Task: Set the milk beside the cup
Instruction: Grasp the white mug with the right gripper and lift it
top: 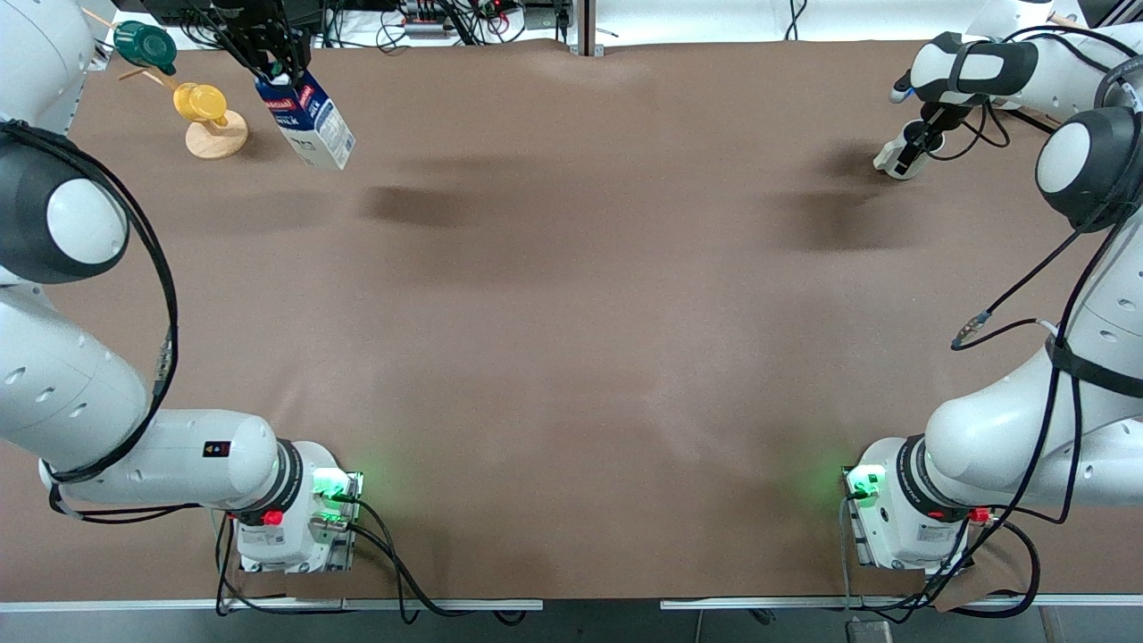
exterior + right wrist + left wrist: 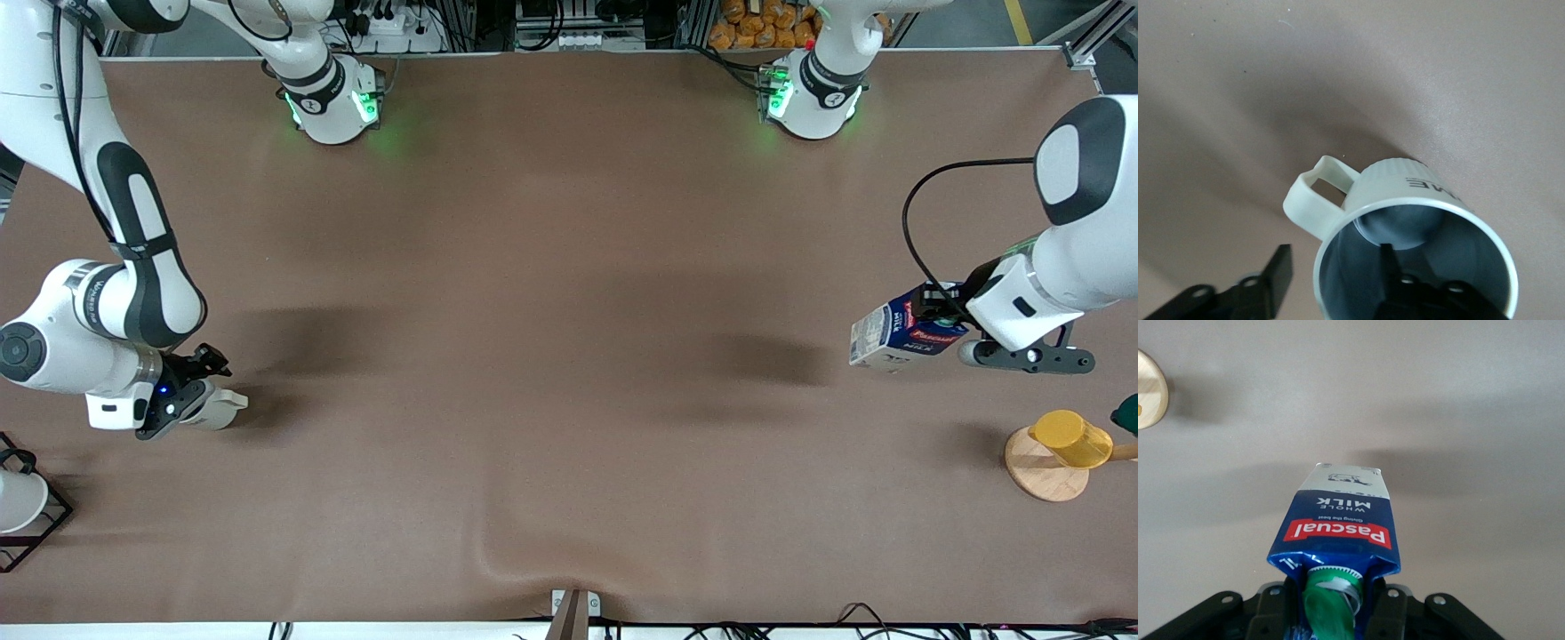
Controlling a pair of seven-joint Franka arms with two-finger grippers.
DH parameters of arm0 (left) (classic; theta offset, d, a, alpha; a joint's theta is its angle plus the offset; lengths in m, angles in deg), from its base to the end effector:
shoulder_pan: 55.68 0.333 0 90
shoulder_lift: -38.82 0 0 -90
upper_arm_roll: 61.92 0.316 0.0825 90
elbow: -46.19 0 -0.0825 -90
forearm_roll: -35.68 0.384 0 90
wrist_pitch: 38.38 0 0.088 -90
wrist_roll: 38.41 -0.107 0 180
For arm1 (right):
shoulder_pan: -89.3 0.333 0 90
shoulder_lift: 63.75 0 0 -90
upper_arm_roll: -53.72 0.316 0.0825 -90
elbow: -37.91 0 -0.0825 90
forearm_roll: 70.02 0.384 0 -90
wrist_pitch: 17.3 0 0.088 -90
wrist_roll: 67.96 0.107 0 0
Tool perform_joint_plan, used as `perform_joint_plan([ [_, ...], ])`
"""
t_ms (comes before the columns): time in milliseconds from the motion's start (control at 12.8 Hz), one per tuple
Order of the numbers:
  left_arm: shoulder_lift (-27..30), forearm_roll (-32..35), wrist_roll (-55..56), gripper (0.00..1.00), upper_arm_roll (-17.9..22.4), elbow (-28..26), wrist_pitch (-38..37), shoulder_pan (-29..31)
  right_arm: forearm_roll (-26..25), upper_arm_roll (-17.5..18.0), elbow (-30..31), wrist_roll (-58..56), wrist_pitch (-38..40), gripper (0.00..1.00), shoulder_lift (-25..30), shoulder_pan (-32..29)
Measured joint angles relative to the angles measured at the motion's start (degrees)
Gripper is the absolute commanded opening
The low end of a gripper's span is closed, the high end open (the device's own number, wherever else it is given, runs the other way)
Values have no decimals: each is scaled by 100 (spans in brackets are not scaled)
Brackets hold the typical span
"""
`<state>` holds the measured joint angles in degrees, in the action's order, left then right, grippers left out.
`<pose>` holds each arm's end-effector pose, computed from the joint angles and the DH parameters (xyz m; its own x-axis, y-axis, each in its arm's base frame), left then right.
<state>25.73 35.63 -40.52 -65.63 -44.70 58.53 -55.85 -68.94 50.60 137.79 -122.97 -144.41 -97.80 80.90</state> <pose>0.6174 -0.0386 0.4926 0.9871 -0.1039 -0.1220 -0.1022 -0.9946 0.0200 0.6413 -0.1272 0.2254 0.7239 0.6851 -0.0814 0.6796 -0.7284 -0.0868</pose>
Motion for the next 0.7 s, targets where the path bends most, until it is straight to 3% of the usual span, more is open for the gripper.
perform_joint_plan([
  [468,-1,0,17,15,-117,72,-20,-1,-6,44,-172,-206,-16,0,89,27],
  [702,-1,0,17,15,-117,97,-20,1,3,117,-549,-186,262,0,161,364],
])
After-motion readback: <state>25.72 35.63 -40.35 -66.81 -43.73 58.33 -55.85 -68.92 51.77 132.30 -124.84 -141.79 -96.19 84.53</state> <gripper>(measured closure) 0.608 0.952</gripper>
